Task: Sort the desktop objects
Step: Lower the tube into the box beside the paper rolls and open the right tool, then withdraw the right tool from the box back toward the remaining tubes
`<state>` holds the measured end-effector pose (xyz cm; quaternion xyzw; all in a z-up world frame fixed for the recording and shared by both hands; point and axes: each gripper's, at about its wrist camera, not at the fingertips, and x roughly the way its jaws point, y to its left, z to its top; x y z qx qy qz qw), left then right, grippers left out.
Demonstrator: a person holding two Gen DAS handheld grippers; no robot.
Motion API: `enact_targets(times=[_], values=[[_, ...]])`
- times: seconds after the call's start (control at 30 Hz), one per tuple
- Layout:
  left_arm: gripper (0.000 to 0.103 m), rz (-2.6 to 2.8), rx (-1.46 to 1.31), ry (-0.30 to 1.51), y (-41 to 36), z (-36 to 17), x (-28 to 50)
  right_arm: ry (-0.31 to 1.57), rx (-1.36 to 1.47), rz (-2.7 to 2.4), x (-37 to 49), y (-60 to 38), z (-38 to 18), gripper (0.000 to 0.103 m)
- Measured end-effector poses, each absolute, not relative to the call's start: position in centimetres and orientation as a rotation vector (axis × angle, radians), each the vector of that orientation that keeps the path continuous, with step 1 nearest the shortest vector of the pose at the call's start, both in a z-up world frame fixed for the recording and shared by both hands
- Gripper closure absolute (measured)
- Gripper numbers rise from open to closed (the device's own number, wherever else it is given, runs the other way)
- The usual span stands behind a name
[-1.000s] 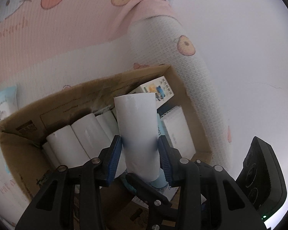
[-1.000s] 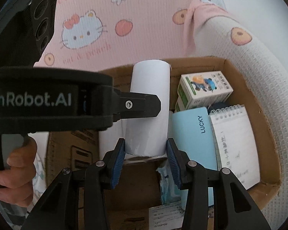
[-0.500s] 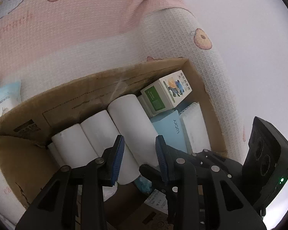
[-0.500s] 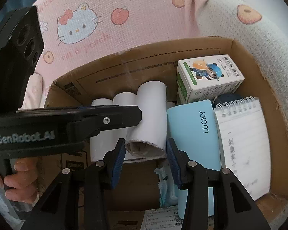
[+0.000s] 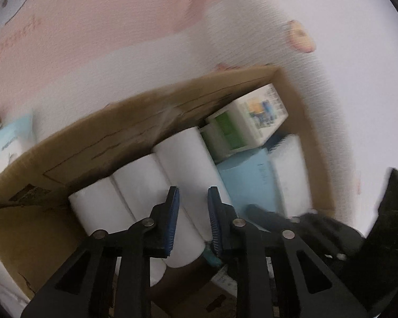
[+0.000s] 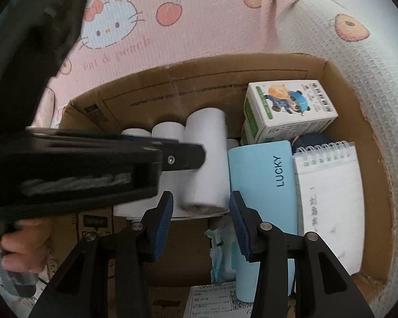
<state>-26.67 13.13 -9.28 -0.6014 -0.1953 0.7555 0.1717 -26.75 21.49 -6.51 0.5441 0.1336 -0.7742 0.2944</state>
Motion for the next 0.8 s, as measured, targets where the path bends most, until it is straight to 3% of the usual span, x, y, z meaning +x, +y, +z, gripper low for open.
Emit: enact_targets(times=[0.27,0.33,0.43,0.8], values=[[0.082,2.121,-1.681,-0.659,11.9,-9.3,-26.5,0.236,1.481,-2.104,-27.7,23.0,-5.4,0.063],[0.082,2.165,-1.664,-0.643,11.8,-8.8,-26.2,0.197,1.52,-2.113,-28.5,23.2,-6.0,0.077],[0.082,2.187,-1.616,-0.66,11.4,-8.2,-25.8,0.131,1.559,-2.096,-29.4,23.2,-6.9,0.08],[0.082,2.248,-1.618,-0.625,11.2,-8.0,-25.8,0.26,1.537,-2.133,-29.5,21.4,-7.8,0.081]])
